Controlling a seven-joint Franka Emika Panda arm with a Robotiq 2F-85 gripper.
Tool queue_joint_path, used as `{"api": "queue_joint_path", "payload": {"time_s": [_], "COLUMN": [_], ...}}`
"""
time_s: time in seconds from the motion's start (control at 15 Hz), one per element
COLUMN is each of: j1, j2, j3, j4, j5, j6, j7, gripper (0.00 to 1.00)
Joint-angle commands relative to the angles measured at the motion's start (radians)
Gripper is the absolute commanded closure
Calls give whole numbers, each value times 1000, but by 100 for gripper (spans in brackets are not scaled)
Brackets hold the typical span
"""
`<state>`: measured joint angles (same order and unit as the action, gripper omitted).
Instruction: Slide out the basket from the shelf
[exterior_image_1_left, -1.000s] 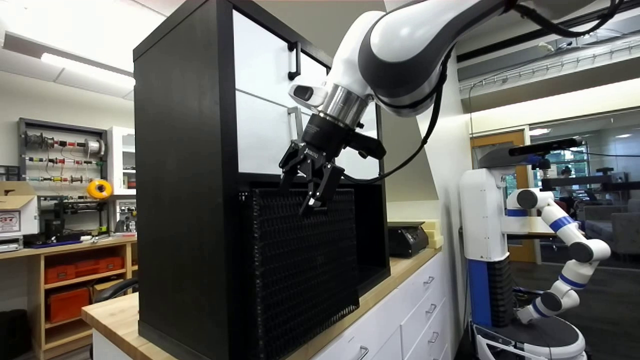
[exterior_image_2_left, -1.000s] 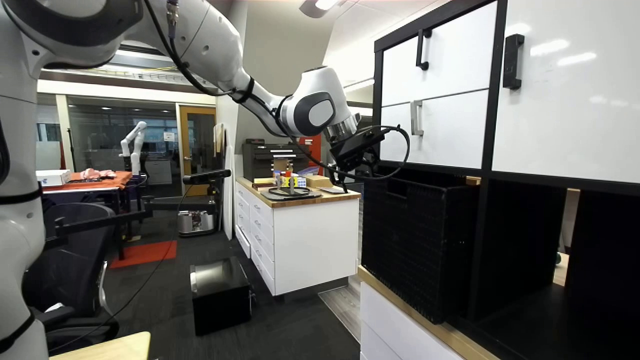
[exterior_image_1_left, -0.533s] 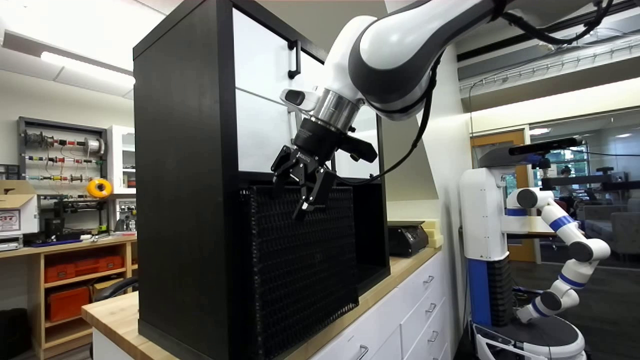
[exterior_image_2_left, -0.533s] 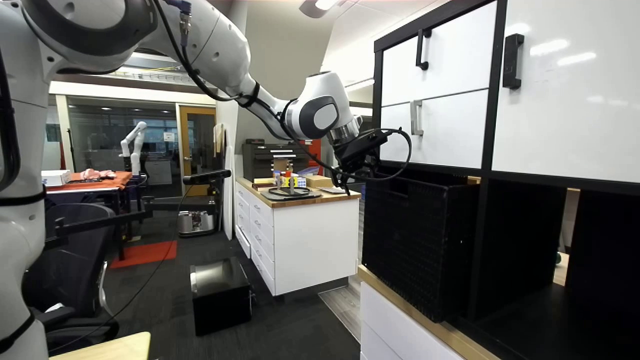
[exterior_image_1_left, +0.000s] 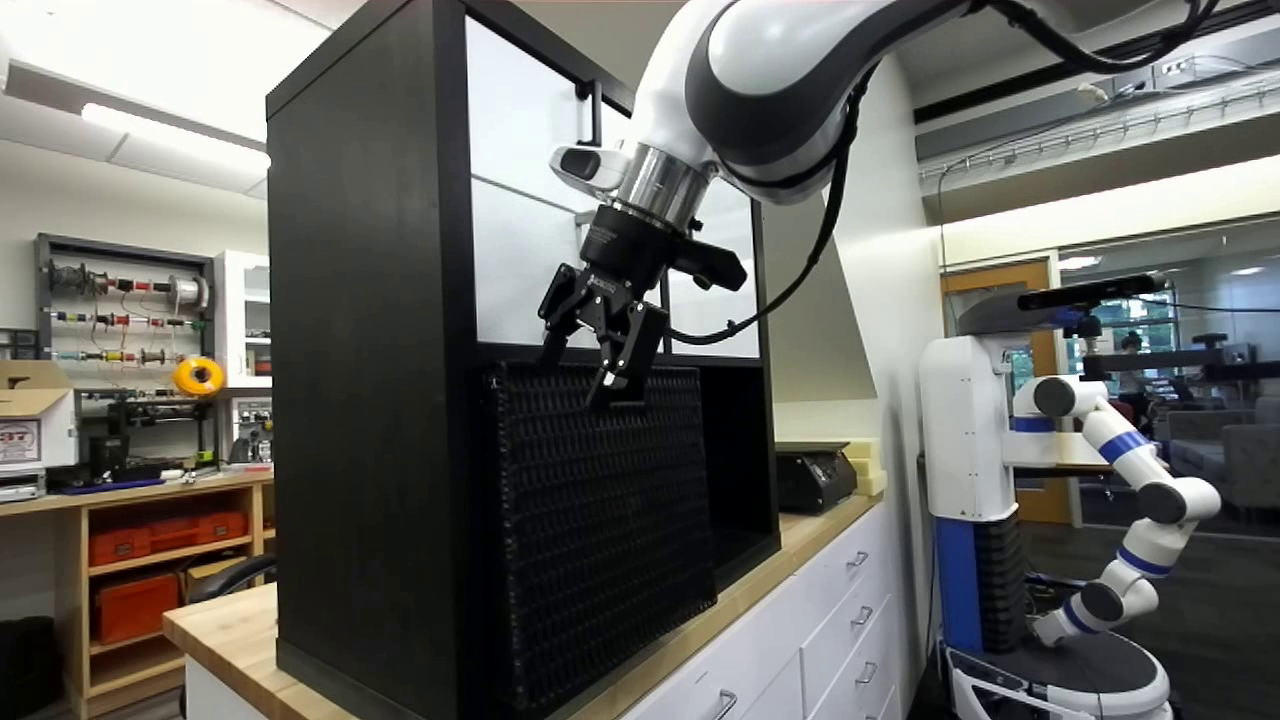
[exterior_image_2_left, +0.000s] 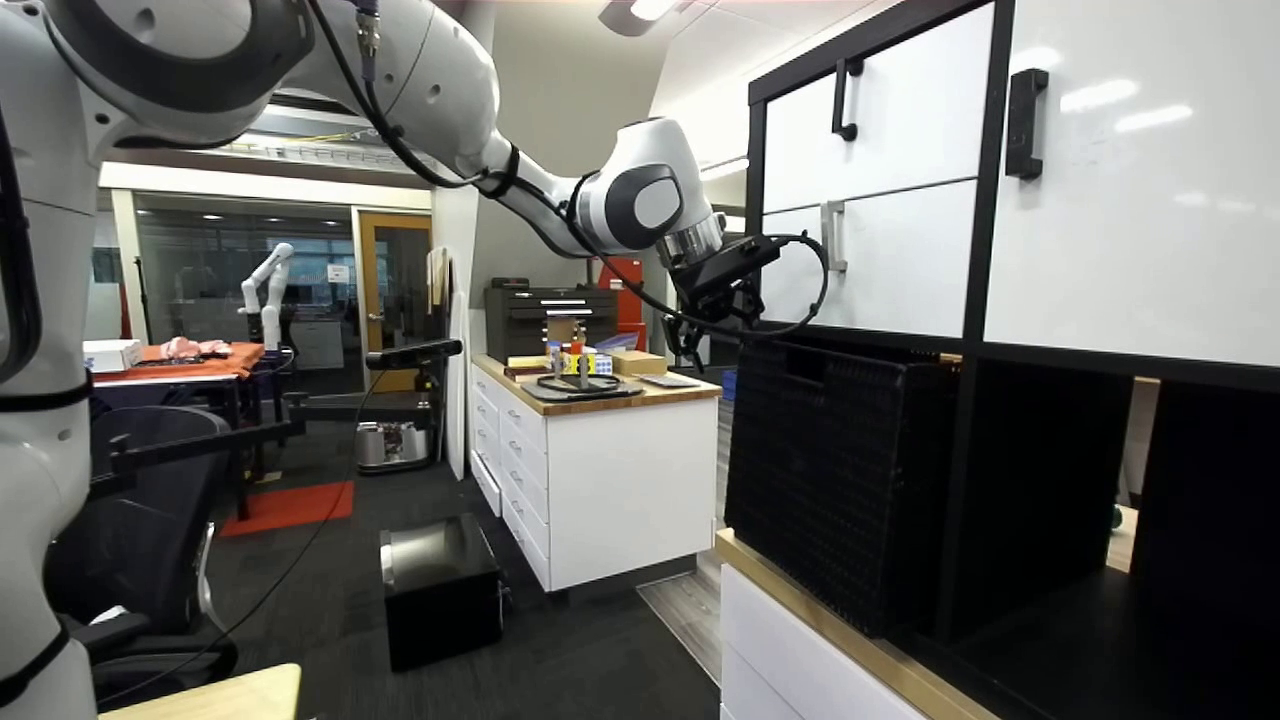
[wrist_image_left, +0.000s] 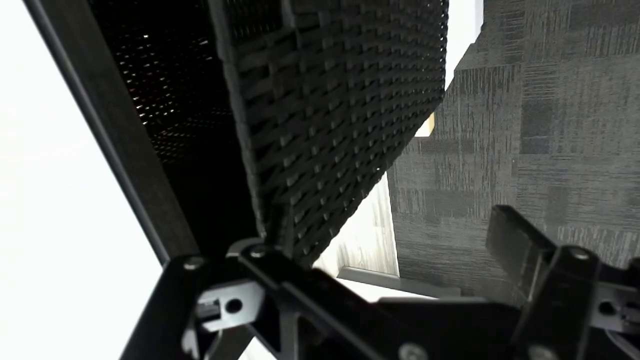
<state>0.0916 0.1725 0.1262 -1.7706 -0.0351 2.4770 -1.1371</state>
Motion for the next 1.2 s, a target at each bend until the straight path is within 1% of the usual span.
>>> {"api": "queue_joint_path", "payload": {"time_s": [0.0,0.33,0.8,0.87,0.93,1.07,1.13], "j1": [-3,-5,-17,-18,-18,-20,-20], "j2": [25,39,103,109,113,116,116], "j3": [1,0,8,10,11,12,12], "j4": [75,109,134,136,137,138,139], "j5": [-36,-42,-7,-3,-4,-4,-4], "j6": [-43,-45,-55,-56,-59,-63,-67], "j7": [12,16,8,7,8,10,12], "gripper": [0,0,0,3,26,30,36]}}
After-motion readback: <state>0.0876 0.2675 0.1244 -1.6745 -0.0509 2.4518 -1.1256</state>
